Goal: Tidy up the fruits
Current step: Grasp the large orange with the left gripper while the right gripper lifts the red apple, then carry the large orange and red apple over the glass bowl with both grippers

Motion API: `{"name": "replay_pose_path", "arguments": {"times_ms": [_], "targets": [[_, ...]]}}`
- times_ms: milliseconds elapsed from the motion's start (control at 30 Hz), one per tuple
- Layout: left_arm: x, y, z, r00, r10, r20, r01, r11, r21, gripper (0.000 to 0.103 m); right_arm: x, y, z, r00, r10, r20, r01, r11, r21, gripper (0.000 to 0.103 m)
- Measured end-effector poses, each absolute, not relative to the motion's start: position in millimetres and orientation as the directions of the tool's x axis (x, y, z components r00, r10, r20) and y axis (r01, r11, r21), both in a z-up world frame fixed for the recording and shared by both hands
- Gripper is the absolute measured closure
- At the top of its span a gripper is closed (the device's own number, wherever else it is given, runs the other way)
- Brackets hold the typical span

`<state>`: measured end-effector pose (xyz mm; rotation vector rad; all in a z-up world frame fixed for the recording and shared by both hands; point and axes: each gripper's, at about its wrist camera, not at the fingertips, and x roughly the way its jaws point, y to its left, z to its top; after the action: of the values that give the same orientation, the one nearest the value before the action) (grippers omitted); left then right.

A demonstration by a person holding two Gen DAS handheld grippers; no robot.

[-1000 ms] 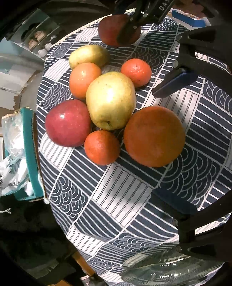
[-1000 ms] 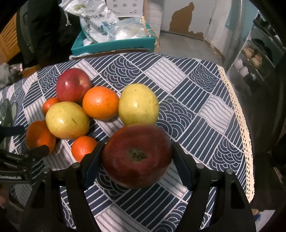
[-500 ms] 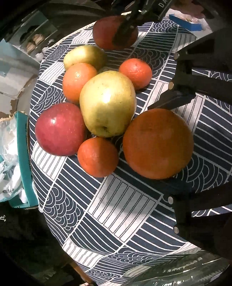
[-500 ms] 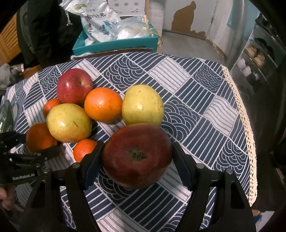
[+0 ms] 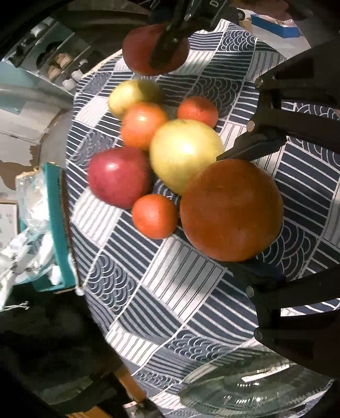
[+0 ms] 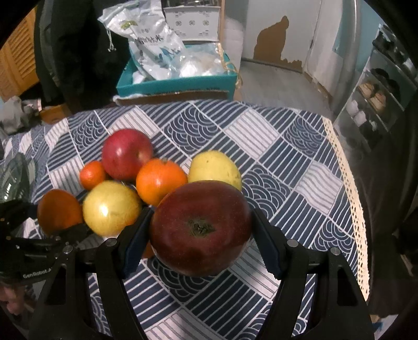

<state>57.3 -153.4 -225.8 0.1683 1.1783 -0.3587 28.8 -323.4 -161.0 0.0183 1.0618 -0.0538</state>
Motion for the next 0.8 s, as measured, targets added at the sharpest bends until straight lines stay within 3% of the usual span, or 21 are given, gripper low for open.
{"name": "replay_pose_path", "arguments": {"times_ms": [800], "targets": [[29,-115,-113,0.552,-0.264,-0.791,0.334,0.939,-0.080,0.036,12,-289,-74,0.662,0.011,-0.749,-0.023,1.000,-0.006,0.028]]}}
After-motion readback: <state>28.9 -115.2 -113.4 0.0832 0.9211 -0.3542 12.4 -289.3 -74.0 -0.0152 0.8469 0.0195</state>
